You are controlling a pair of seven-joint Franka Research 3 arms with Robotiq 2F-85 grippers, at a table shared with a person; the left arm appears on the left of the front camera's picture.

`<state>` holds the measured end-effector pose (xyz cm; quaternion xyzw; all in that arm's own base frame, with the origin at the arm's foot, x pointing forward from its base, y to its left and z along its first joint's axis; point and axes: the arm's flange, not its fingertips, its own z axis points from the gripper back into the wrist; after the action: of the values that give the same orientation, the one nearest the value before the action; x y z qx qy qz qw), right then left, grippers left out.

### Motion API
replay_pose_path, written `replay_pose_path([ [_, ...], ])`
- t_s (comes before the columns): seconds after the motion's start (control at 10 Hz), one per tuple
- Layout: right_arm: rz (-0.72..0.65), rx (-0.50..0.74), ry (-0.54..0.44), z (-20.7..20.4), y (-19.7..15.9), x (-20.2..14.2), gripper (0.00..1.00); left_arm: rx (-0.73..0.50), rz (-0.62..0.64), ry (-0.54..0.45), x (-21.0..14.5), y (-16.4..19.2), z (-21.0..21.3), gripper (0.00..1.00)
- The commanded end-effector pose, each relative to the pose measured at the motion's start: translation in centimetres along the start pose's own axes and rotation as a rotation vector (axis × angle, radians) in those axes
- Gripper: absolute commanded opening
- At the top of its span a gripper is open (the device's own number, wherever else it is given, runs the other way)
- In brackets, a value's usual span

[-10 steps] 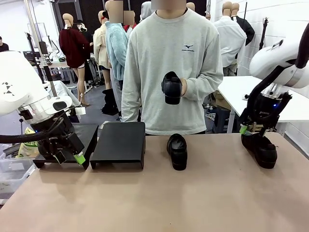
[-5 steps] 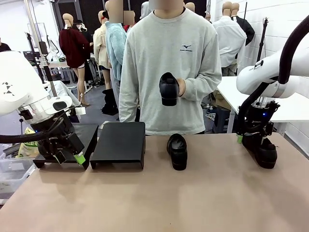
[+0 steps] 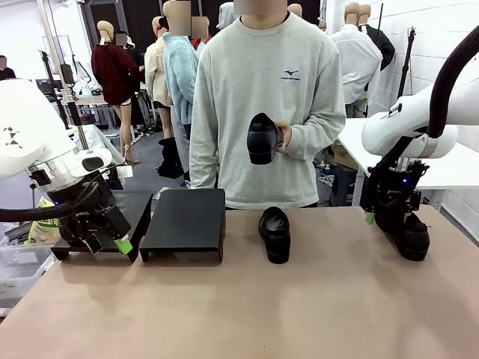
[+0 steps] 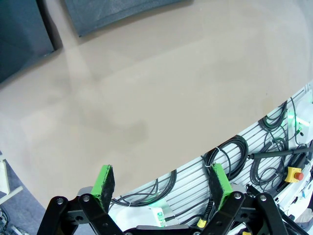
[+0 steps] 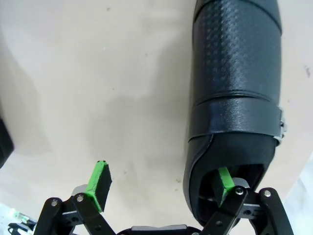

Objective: Organize the shoes by placing them on the stand.
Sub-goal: Pick up one Shoe and place it in the middle of the table.

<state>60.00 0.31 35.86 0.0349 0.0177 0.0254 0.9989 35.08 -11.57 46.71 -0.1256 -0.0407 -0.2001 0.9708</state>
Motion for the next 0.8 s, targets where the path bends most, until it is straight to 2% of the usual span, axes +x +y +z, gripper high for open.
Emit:
replay_pose_path([
  [0.0, -0.043, -0.098, -0.049, -0.55, 0.31, -0.72, 1.0, -0.003, 0.003, -0.001, 0.0, -0.07, -0.04, 1.0],
  [0.1, -0.051, -0.124, -0.062, -0.52, 0.23, -0.79, 1.0, -0.003, 0.003, -0.001, 0.0, -0.07, -0.04, 1.0],
  [0.2, -0.044, -0.118, -0.058, -0.47, 0.29, -0.79, 0.92, -0.003, 0.003, -0.001, 0.0, -0.07, -0.04, 1.0],
  [0.7, -0.045, -0.116, -0.034, -1.27, 0.25, -0.57, 0.0, -0.003, 0.003, -0.001, 0.0, -0.07, -0.04, 1.0],
])
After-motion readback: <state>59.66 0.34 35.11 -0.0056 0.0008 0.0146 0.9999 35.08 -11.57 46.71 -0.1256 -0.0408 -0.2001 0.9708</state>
